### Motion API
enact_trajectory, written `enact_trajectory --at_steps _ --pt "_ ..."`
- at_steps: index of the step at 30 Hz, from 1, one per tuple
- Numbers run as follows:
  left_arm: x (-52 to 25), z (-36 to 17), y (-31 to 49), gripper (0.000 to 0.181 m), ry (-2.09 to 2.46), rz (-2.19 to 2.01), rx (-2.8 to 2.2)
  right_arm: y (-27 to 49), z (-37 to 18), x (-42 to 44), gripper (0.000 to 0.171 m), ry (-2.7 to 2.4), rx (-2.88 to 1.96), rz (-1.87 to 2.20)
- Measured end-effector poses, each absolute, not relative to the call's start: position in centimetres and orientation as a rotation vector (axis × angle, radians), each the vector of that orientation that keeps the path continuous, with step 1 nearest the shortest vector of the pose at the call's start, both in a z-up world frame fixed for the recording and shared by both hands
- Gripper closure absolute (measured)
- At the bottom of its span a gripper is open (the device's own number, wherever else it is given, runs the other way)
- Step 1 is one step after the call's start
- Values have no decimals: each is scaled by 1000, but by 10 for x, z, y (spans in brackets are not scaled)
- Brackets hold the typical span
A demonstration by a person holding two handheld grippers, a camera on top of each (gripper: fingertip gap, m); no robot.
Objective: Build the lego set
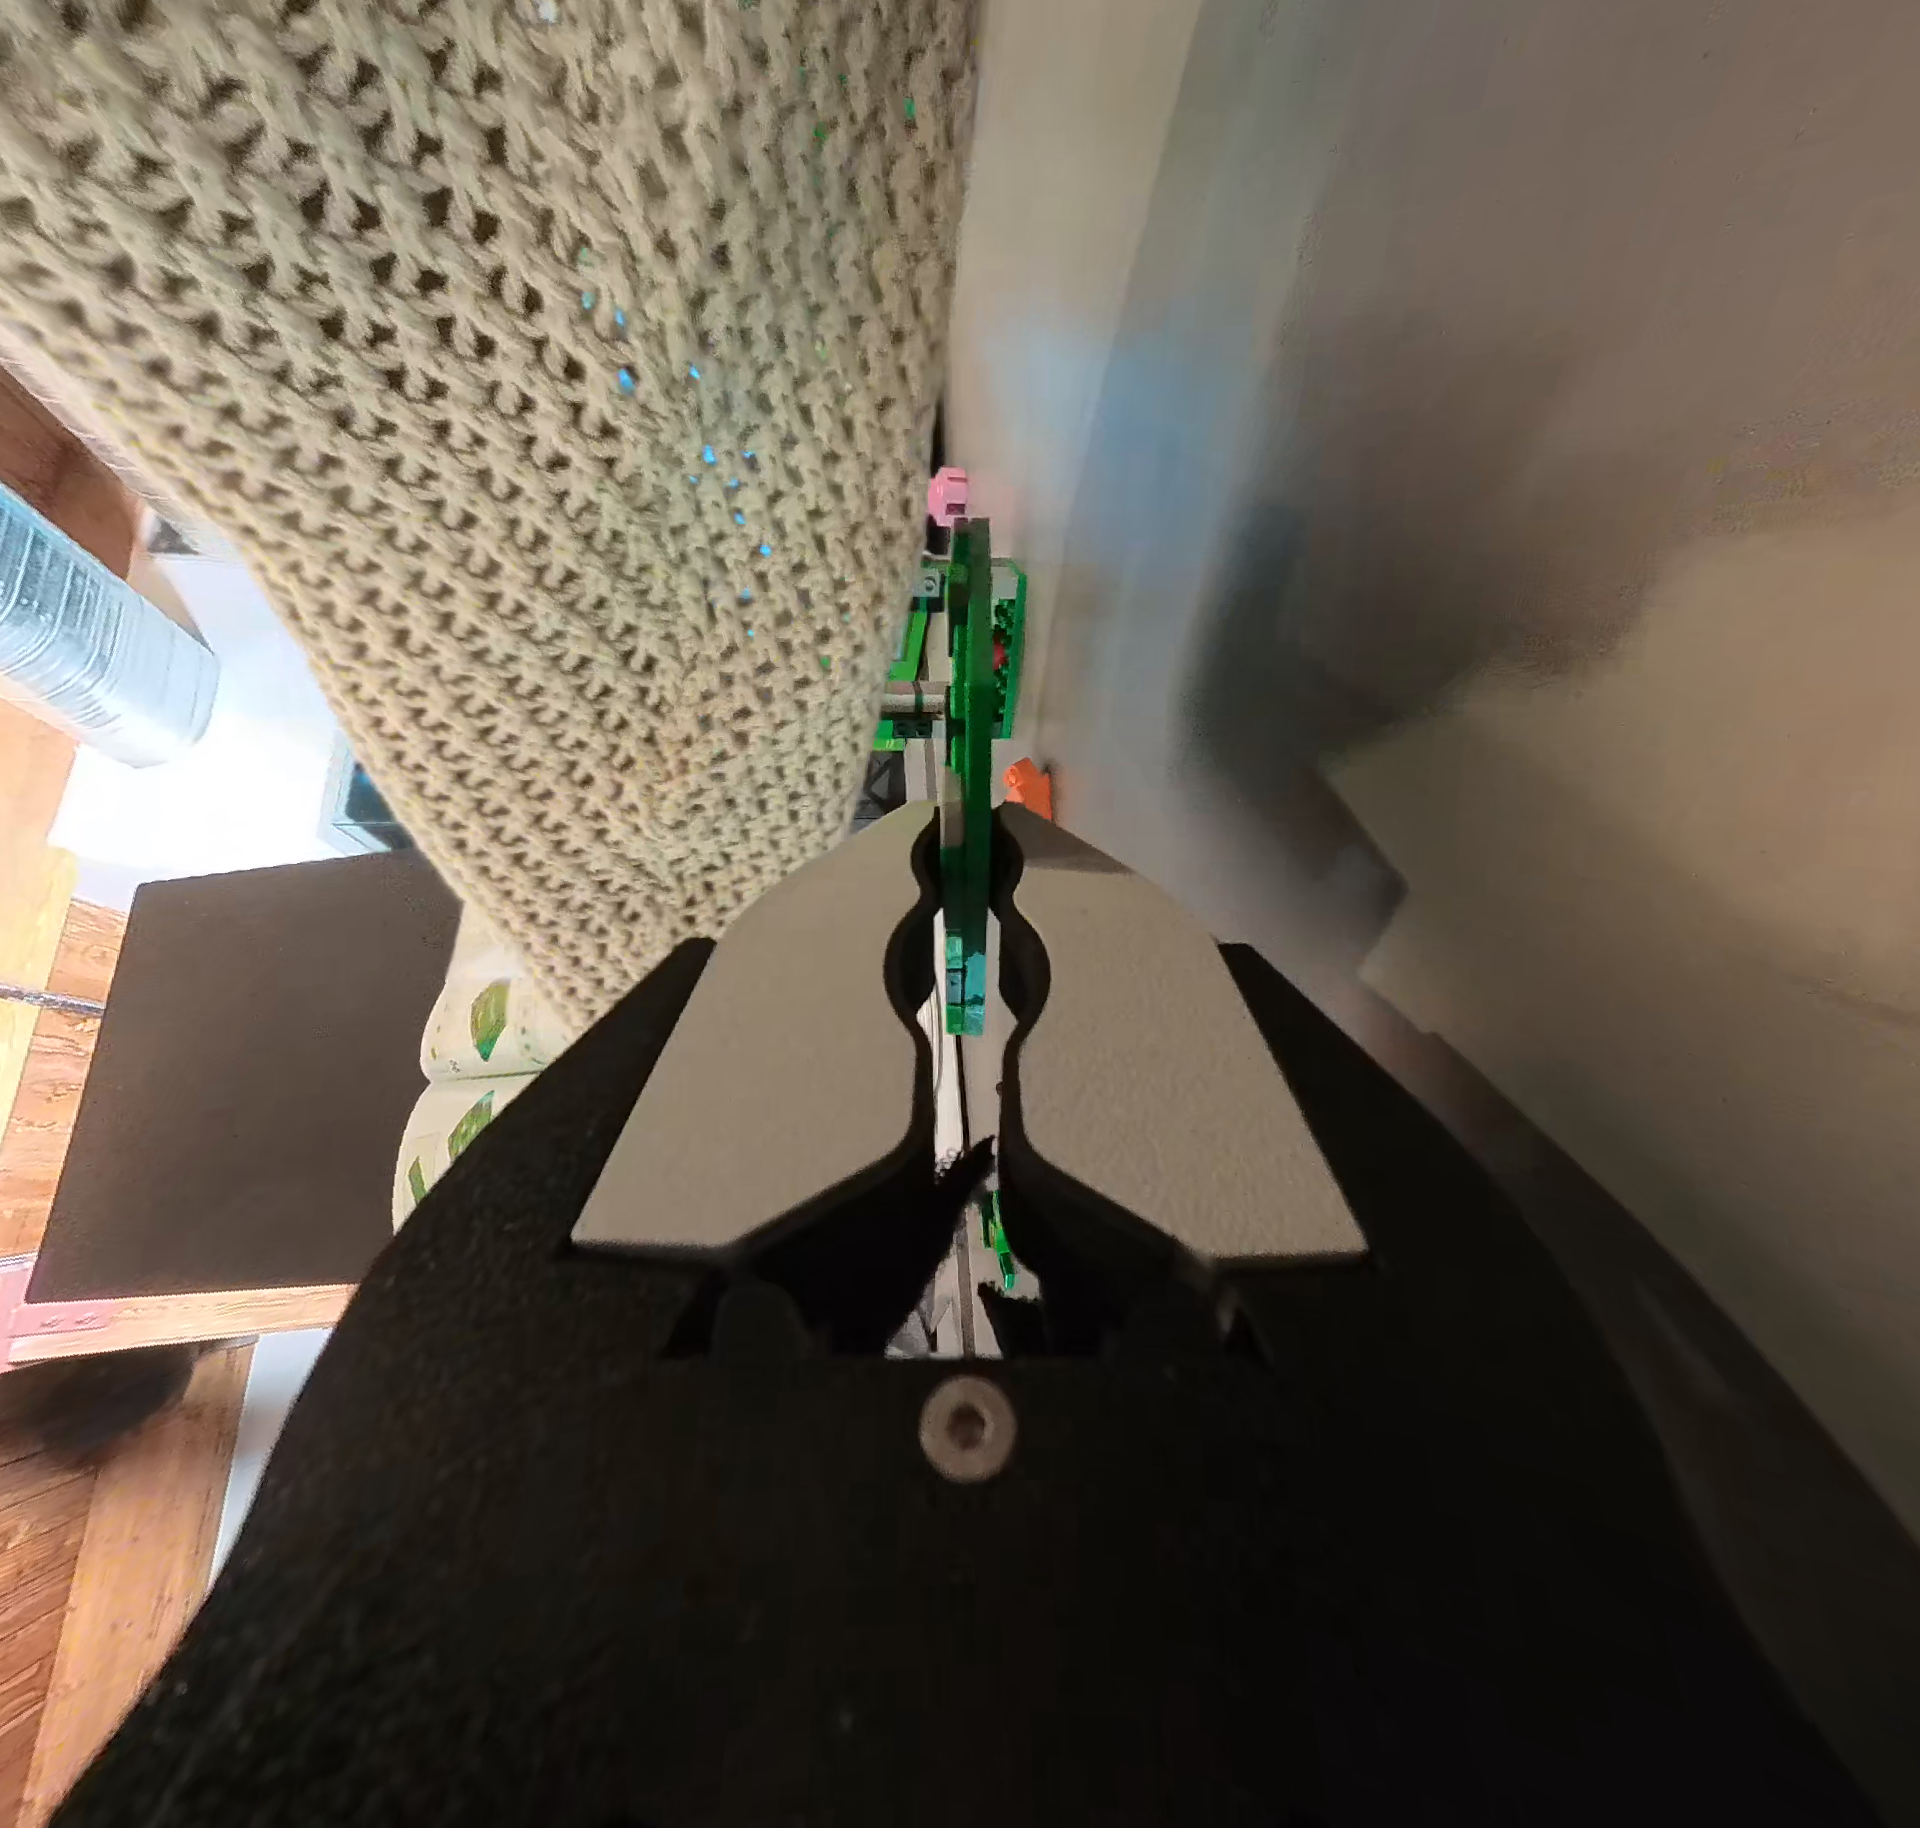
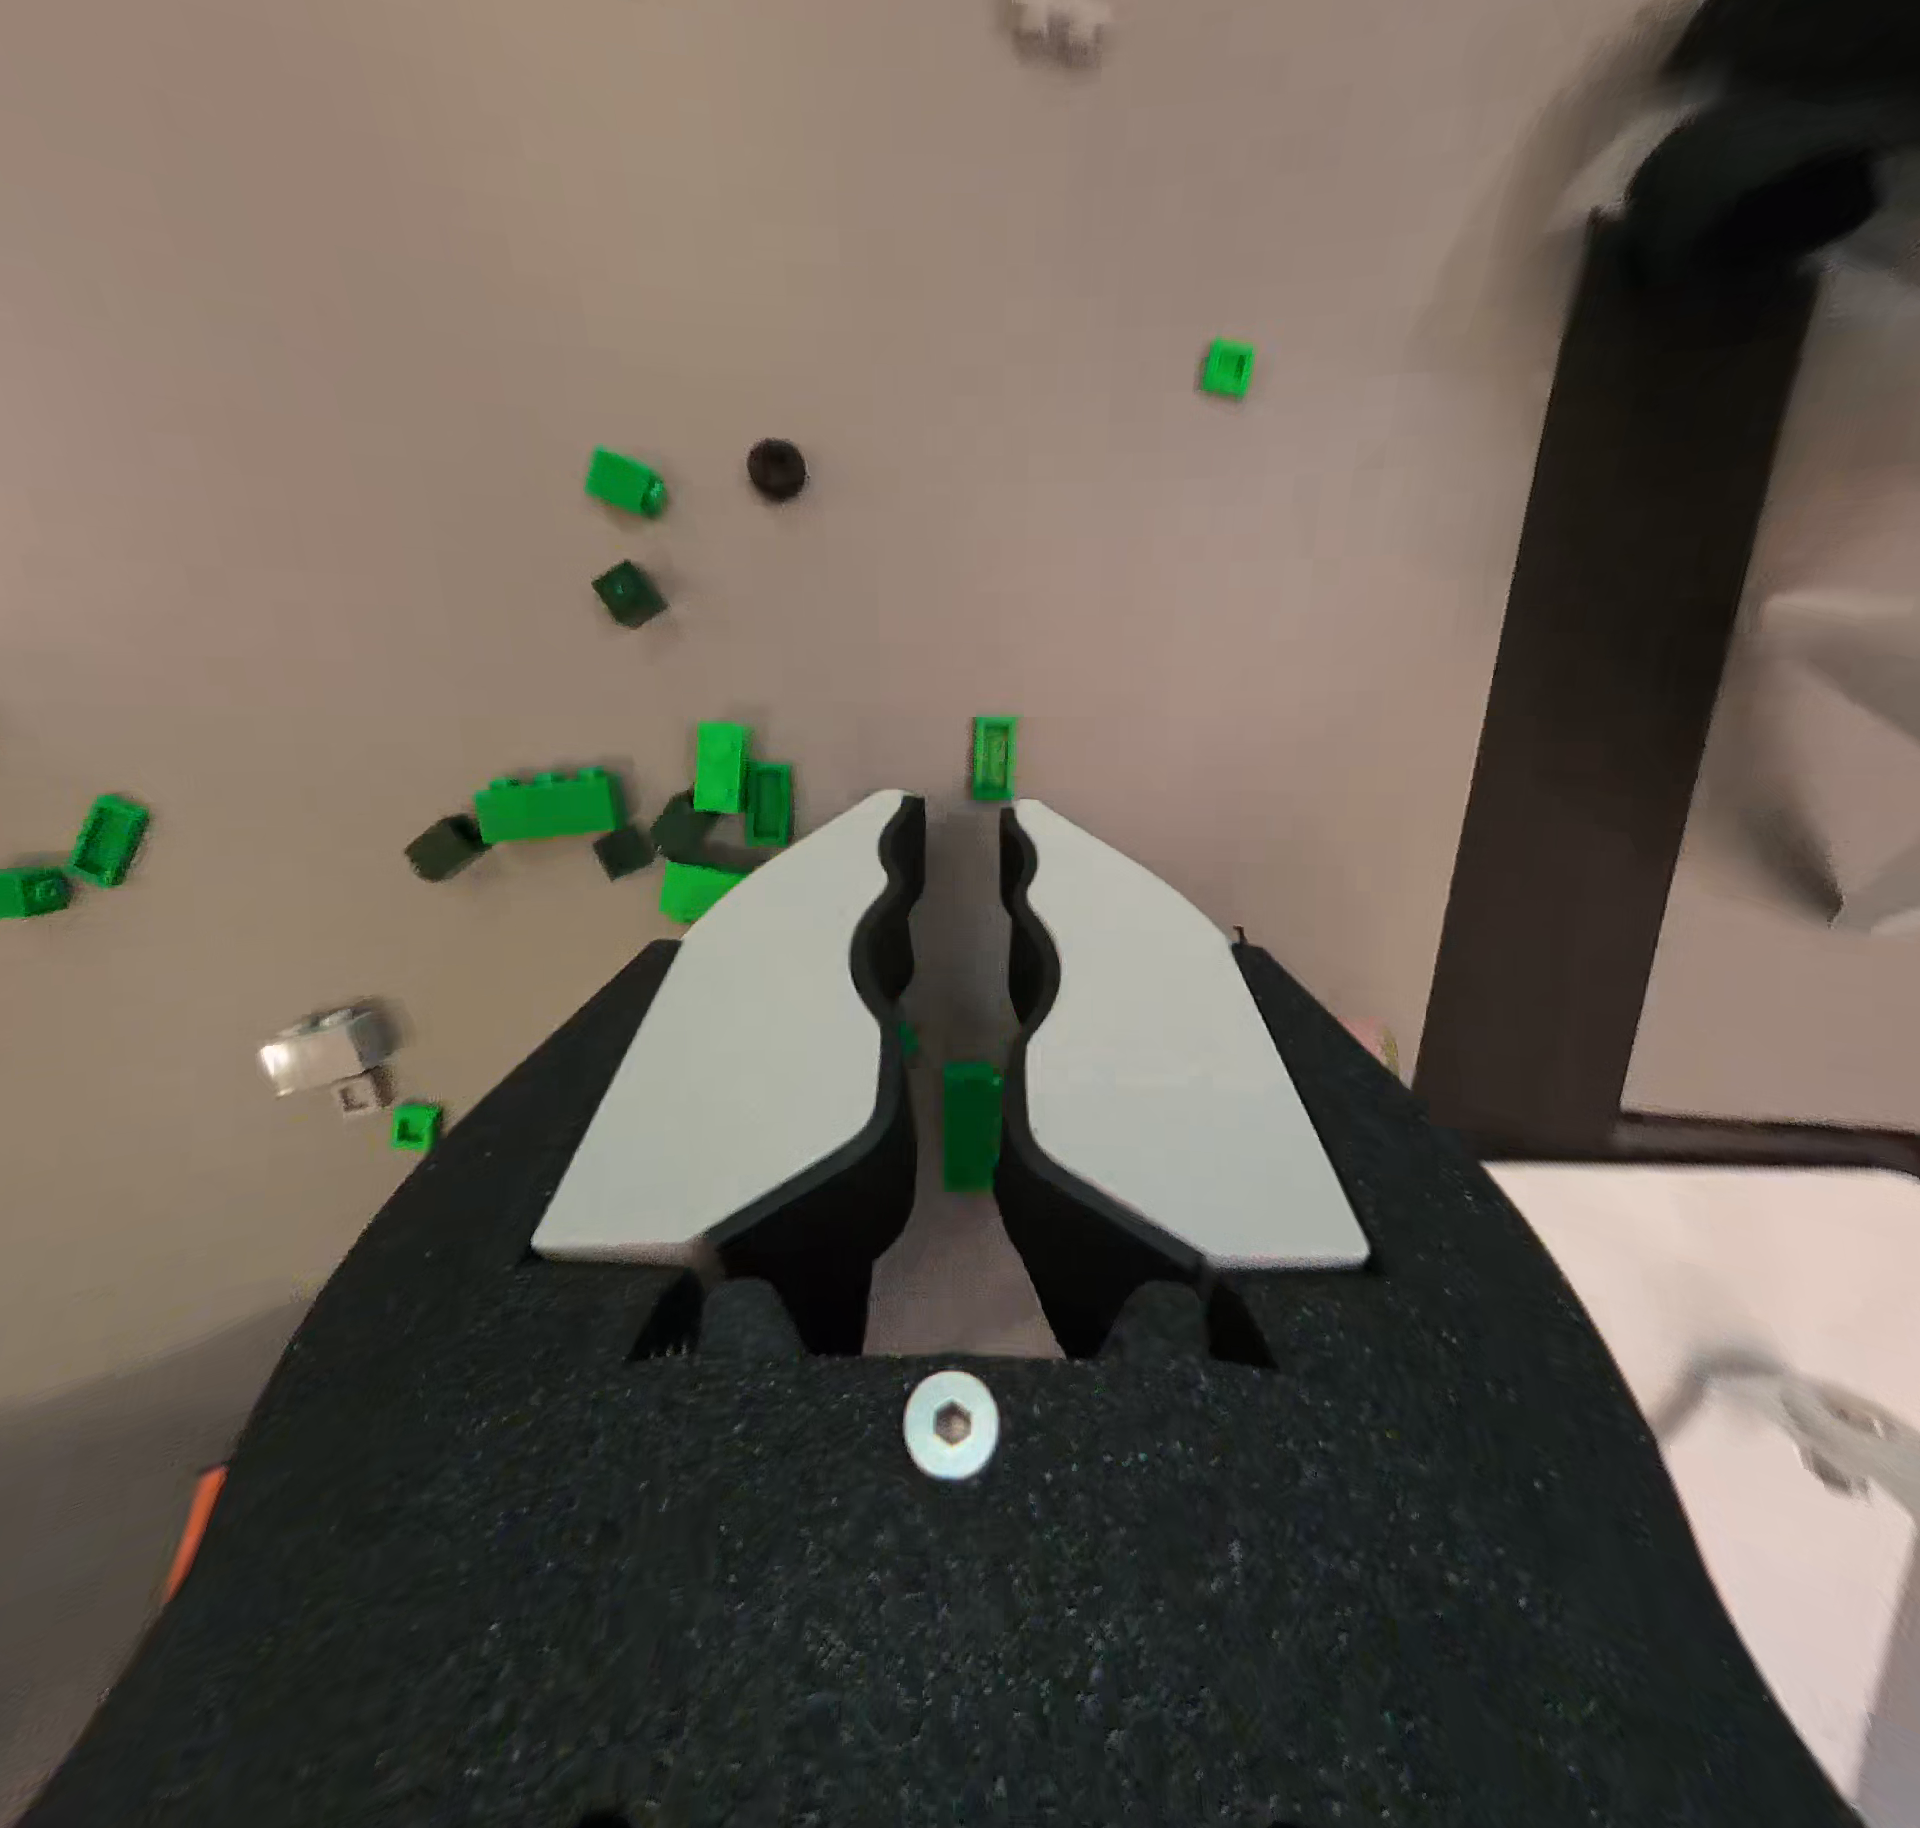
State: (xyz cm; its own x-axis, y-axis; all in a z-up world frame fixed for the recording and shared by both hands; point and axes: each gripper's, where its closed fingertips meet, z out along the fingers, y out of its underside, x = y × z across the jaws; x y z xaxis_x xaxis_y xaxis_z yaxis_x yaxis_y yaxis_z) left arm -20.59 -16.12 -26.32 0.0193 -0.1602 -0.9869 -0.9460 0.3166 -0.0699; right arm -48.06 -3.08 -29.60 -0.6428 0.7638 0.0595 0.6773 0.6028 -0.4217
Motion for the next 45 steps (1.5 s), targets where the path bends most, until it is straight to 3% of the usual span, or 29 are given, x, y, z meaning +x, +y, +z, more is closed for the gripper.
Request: enact_trajectory --at_steps 18,25,29,34,40,45 --pt "-213 -265 -157 175 1420 862 -1117 -33 -307 -481 164 -2662 -1067 662" --pt "-230 -259 -149 175 1348 901 -1182 -91 -222 -387 165 -2749 -617 746" --pt "-230 -261 -146 176 1355 911 -1205 -106 -204 -297 165 -2874 -457 501" --pt "-230 -263 -142 176 1349 902 -1255 -120 -222 -218 165 -3031 -358 53" --pt "-229 -263 -140 176 1337 898 -1264 -126 -238 -209 164 -2932 -37 -464" --pt "-235 -251 -137 176 1263 934 -1259 -135 -228 -227 164 -2455 543 -610"
